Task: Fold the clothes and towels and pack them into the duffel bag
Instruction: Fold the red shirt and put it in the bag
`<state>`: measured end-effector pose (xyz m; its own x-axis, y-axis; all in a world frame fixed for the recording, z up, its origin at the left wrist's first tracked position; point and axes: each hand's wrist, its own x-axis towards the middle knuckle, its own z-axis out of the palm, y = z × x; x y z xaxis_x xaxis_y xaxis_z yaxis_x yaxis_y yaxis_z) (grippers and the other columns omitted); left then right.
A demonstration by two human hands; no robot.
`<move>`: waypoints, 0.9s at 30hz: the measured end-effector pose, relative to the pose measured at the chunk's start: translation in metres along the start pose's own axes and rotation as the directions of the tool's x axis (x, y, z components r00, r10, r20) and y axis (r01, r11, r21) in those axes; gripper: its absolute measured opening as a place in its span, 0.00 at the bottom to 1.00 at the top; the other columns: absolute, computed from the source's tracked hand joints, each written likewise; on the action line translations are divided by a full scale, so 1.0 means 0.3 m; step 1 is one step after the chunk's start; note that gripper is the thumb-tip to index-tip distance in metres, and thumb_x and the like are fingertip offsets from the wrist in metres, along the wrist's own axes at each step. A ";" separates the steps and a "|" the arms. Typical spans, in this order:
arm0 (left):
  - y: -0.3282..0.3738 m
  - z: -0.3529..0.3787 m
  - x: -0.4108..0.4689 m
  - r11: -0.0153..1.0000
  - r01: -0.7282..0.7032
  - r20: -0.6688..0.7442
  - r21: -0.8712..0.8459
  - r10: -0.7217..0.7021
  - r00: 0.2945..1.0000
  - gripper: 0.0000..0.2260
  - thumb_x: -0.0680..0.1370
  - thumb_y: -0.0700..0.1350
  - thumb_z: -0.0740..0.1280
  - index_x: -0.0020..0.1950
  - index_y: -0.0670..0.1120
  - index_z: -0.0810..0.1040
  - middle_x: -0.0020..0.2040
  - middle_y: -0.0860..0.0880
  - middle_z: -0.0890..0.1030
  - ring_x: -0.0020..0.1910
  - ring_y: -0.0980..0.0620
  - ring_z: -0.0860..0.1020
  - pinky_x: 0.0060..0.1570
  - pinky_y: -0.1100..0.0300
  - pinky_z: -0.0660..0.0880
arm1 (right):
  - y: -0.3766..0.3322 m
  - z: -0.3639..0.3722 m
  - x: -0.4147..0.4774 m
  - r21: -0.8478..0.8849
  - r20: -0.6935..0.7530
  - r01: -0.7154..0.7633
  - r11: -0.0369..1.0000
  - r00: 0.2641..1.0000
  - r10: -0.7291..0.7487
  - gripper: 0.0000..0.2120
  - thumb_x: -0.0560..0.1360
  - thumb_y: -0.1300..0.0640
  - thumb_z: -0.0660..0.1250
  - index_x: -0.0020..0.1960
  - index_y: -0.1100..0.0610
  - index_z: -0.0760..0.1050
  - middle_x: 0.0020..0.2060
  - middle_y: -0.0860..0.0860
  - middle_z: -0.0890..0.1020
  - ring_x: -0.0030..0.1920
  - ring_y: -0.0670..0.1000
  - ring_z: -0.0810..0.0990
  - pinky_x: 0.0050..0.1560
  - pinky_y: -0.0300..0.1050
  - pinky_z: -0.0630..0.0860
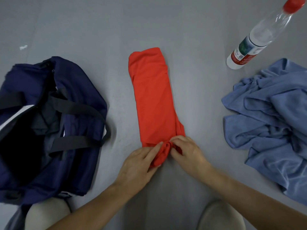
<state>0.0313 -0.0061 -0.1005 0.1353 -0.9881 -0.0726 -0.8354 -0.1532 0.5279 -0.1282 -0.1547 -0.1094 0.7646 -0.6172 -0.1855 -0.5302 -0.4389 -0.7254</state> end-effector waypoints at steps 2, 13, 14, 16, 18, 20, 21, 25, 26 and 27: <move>0.017 -0.026 0.033 0.982 0.151 -0.051 -0.114 -0.158 0.986 0.30 0.78 0.49 0.70 0.78 0.59 0.63 0.56 0.54 0.83 0.50 0.57 0.79 0.53 0.67 0.73 | -0.009 -0.026 0.029 0.126 0.087 -0.118 0.985 0.990 0.107 0.14 0.79 0.49 0.63 0.34 0.49 0.70 0.33 0.45 0.73 0.36 0.44 0.71 0.43 0.46 0.68; -0.013 -0.094 0.203 0.886 0.396 -0.005 -0.242 -0.409 0.912 0.30 0.78 0.59 0.67 0.78 0.64 0.58 0.44 0.54 0.81 0.42 0.52 0.81 0.51 0.57 0.77 | -0.042 -0.041 0.061 -0.566 0.130 0.362 0.741 0.927 -0.353 0.28 0.81 0.43 0.59 0.76 0.56 0.66 0.75 0.53 0.68 0.77 0.57 0.63 0.75 0.59 0.62; -0.015 -0.097 0.209 0.864 0.436 -0.021 -0.254 -0.455 0.890 0.30 0.77 0.58 0.69 0.77 0.64 0.60 0.47 0.55 0.80 0.45 0.53 0.80 0.52 0.57 0.77 | -0.020 -0.021 0.064 -0.573 0.206 0.353 0.740 0.935 -0.287 0.33 0.80 0.39 0.57 0.79 0.56 0.60 0.79 0.53 0.62 0.79 0.56 0.59 0.76 0.60 0.60; -0.011 -0.098 0.208 0.845 0.468 -0.102 -0.259 -0.506 0.856 0.26 0.78 0.55 0.70 0.74 0.61 0.66 0.52 0.56 0.78 0.49 0.55 0.77 0.53 0.57 0.76 | 0.025 -0.003 0.078 -0.581 0.292 0.340 0.739 0.935 -0.200 0.41 0.78 0.34 0.56 0.82 0.55 0.50 0.81 0.51 0.53 0.80 0.55 0.53 0.77 0.60 0.57; -0.004 -0.093 0.197 0.940 0.323 -0.251 -0.112 -0.342 0.906 0.19 0.80 0.47 0.68 0.71 0.55 0.72 0.58 0.54 0.78 0.56 0.52 0.77 0.59 0.55 0.74 | 0.046 0.004 0.090 -0.593 0.311 0.349 0.726 0.931 -0.193 0.43 0.77 0.32 0.56 0.82 0.54 0.47 0.81 0.51 0.51 0.81 0.55 0.52 0.78 0.60 0.55; -0.010 -0.059 0.177 0.994 0.056 -0.307 0.090 -0.026 0.951 0.19 0.79 0.40 0.66 0.70 0.47 0.76 0.65 0.49 0.78 0.66 0.47 0.75 0.68 0.53 0.70 | 0.049 0.008 0.098 -0.603 0.290 0.355 0.715 0.932 -0.218 0.41 0.77 0.34 0.57 0.81 0.55 0.51 0.81 0.52 0.54 0.80 0.55 0.55 0.77 0.60 0.58; -0.015 -0.040 0.167 0.989 -0.048 -0.284 0.139 0.086 0.955 0.20 0.79 0.39 0.66 0.71 0.45 0.76 0.68 0.48 0.77 0.70 0.46 0.73 0.70 0.51 0.68 | 0.052 0.013 0.098 -0.608 0.274 0.354 0.710 0.934 -0.230 0.39 0.77 0.35 0.57 0.81 0.55 0.54 0.81 0.52 0.55 0.80 0.55 0.56 0.76 0.60 0.59; -0.076 0.012 0.118 0.985 -0.049 -0.059 0.168 0.060 0.996 0.27 0.84 0.54 0.58 0.80 0.44 0.59 0.81 0.48 0.60 0.80 0.50 0.57 0.75 0.49 0.60 | 0.059 0.011 0.096 -0.610 0.234 0.354 0.709 0.935 -0.266 0.37 0.79 0.38 0.55 0.81 0.55 0.52 0.81 0.51 0.54 0.80 0.54 0.56 0.77 0.58 0.58; -0.096 0.010 0.108 0.985 -0.035 0.006 0.171 0.035 0.999 0.31 0.83 0.57 0.57 0.82 0.45 0.54 0.82 0.48 0.54 0.81 0.51 0.53 0.77 0.50 0.55 | 0.060 0.005 0.100 -0.609 0.241 0.361 0.706 0.933 -0.269 0.37 0.79 0.38 0.55 0.82 0.54 0.50 0.81 0.51 0.54 0.80 0.54 0.56 0.78 0.57 0.57; -0.116 0.006 0.104 0.985 -0.034 0.057 0.170 0.025 0.998 0.33 0.83 0.60 0.57 0.82 0.46 0.50 0.83 0.49 0.51 0.81 0.51 0.50 0.78 0.52 0.52 | 0.062 -0.005 0.104 -0.609 0.247 0.365 0.704 0.931 -0.268 0.38 0.79 0.37 0.55 0.82 0.54 0.50 0.81 0.51 0.54 0.80 0.53 0.56 0.78 0.56 0.56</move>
<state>0.0637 -0.0318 -0.1226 0.0840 -0.9906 -0.1076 -0.9178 -0.1190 0.3788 -0.1147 -0.1832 -0.1276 0.9448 -0.2955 -0.1417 -0.3177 -0.9319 -0.1748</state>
